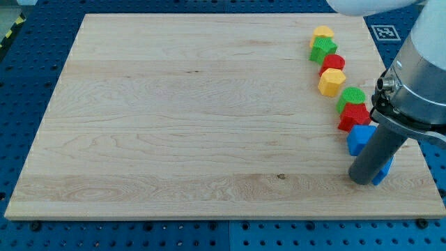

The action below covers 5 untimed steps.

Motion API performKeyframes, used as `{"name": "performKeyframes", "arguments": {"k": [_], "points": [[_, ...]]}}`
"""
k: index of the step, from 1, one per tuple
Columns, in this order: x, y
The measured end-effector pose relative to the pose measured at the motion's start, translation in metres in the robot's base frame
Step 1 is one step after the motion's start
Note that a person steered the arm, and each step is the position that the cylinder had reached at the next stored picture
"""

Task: Nudge the yellow hexagon and the red circle right a bit

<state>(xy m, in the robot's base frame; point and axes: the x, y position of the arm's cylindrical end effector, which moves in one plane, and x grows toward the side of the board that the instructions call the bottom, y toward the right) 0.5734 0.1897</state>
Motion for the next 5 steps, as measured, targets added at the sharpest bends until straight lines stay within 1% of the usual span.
{"name": "performKeyframes", "arguments": {"k": [1,2,4,5], "points": [[0.000,-0.030],[0.000,-0.078],[0.000,-0.083],[0.008,-0.086]]}}
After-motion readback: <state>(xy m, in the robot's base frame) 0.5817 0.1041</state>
